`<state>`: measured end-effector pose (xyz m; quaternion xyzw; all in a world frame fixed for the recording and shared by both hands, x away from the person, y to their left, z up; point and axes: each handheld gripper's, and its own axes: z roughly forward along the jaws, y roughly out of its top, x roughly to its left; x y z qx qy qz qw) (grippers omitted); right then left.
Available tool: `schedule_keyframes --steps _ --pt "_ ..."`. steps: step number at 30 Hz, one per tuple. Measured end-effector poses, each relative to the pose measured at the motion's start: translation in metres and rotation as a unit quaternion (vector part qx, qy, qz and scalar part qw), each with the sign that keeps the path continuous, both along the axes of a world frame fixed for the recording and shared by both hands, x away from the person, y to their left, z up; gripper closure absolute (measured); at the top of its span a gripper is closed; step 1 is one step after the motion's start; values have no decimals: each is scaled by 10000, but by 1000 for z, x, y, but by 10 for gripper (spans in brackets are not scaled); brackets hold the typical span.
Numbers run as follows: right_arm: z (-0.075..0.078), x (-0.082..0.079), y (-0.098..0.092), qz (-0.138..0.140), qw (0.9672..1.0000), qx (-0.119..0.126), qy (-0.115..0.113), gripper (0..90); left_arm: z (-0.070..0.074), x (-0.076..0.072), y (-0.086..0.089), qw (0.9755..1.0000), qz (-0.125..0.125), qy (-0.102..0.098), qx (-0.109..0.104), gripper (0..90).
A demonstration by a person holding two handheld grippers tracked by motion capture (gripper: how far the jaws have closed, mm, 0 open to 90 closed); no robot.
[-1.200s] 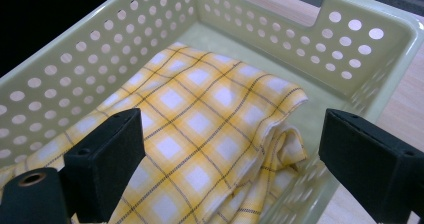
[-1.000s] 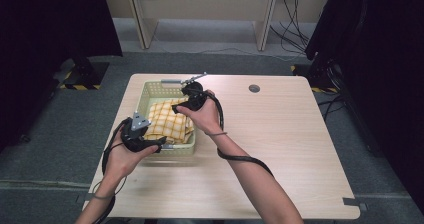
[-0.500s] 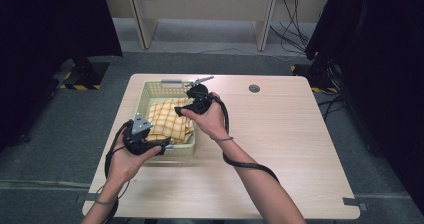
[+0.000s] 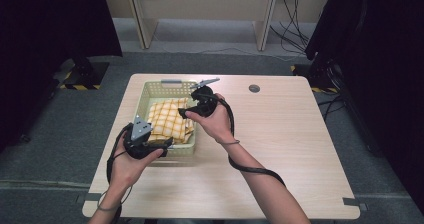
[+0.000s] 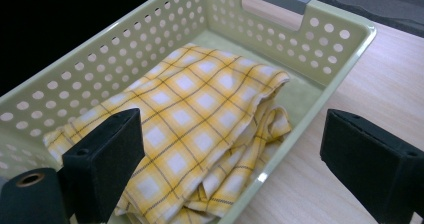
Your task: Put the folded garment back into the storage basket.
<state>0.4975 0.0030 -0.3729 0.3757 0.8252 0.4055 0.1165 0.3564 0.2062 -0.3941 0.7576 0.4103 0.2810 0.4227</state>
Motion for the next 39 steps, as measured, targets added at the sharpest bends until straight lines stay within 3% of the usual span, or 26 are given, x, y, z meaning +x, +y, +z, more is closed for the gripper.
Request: schedule_keyframes --steps 39 --pt "-13 -31 -51 -31 9998 61 -190 109 -12 -30 -19 9986 -230 -400 -243 130"
